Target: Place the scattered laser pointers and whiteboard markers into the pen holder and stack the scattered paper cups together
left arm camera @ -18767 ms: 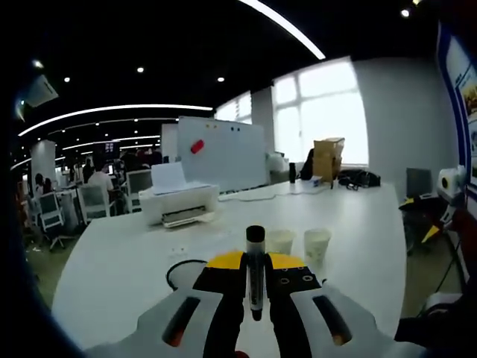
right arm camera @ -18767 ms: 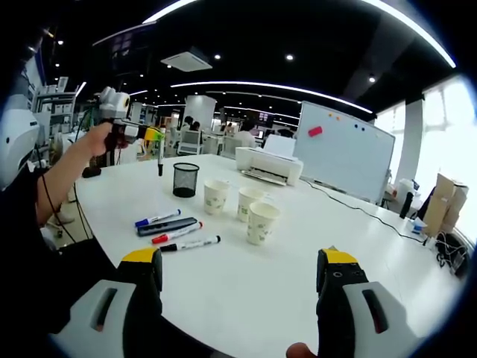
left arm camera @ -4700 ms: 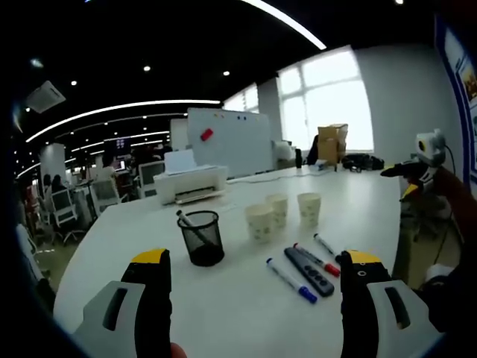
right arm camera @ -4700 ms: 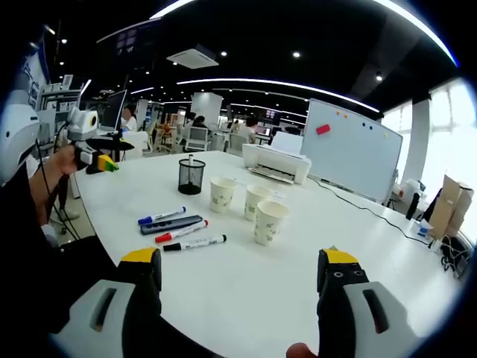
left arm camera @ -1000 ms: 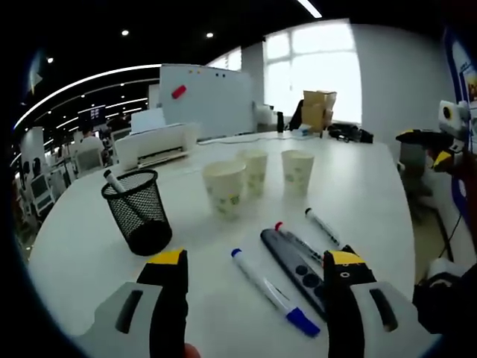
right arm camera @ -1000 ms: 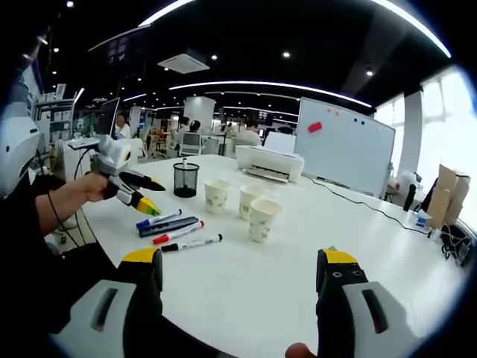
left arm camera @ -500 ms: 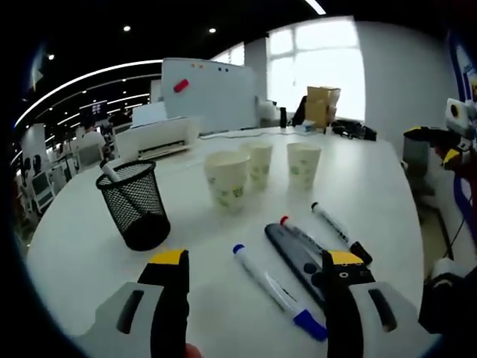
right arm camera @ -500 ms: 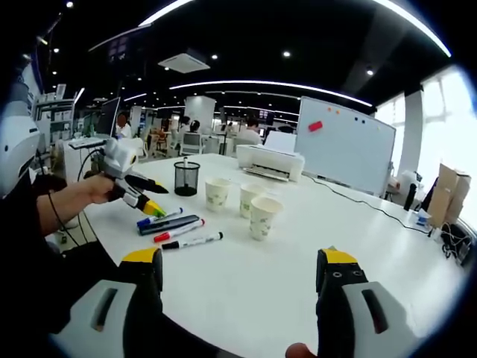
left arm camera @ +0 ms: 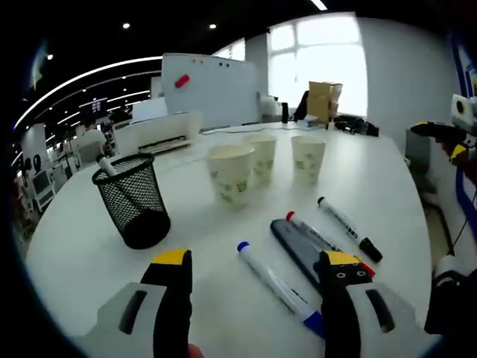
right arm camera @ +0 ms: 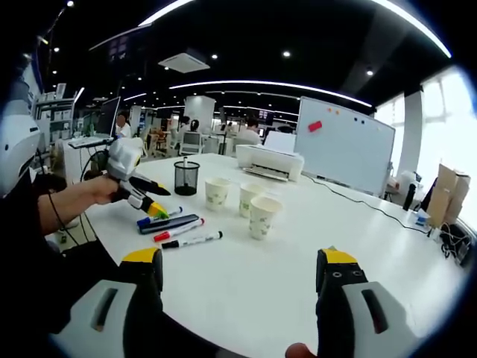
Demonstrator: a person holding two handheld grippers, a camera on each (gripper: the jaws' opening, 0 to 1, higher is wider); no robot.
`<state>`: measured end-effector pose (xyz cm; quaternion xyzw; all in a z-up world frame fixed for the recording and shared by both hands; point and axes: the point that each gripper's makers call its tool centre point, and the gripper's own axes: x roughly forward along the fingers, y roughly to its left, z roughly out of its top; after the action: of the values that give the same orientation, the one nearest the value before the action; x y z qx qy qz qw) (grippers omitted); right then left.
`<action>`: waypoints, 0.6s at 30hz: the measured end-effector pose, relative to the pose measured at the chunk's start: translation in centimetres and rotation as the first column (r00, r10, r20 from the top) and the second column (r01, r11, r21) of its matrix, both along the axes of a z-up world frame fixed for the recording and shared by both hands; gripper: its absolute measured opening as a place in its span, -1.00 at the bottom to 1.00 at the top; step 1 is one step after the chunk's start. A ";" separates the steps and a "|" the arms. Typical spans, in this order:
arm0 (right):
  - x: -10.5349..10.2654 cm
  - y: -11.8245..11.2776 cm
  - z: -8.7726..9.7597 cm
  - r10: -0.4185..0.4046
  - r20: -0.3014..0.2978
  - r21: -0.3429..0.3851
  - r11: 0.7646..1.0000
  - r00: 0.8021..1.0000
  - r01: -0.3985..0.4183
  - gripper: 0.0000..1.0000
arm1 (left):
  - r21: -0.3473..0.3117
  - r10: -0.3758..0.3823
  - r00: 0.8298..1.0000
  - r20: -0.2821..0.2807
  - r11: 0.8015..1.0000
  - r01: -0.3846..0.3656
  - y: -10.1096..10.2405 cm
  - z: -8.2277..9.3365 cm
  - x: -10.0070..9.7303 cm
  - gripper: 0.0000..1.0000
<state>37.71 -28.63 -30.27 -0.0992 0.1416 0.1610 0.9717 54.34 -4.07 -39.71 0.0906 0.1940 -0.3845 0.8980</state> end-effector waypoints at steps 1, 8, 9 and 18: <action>0.0 0.0 0.0 0.000 0.000 -0.001 1.000 1.000 0.000 0.59 | 0.001 0.002 1.000 0.002 1.000 -0.002 0.1 0.0 0.1 0.41; 0.1 0.2 0.1 0.004 0.001 -0.001 1.000 1.000 -0.004 0.59 | 0.002 0.016 1.000 -0.004 1.000 -0.016 0.2 -0.2 0.5 0.37; 0.1 0.2 0.1 0.004 0.000 -0.002 1.000 1.000 -0.004 0.59 | 0.002 0.017 1.000 -0.006 1.000 -0.017 0.2 -0.2 0.6 0.37; 0.2 0.2 -0.1 0.001 -0.006 -0.004 1.000 1.000 -0.001 0.59 | 0.002 0.017 1.000 -0.017 1.000 -0.017 0.1 -0.7 0.6 0.31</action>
<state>37.90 -28.43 -30.36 -0.1005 0.1446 0.1613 0.9711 54.91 -4.01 -40.42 0.0864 0.2025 -0.3775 0.8995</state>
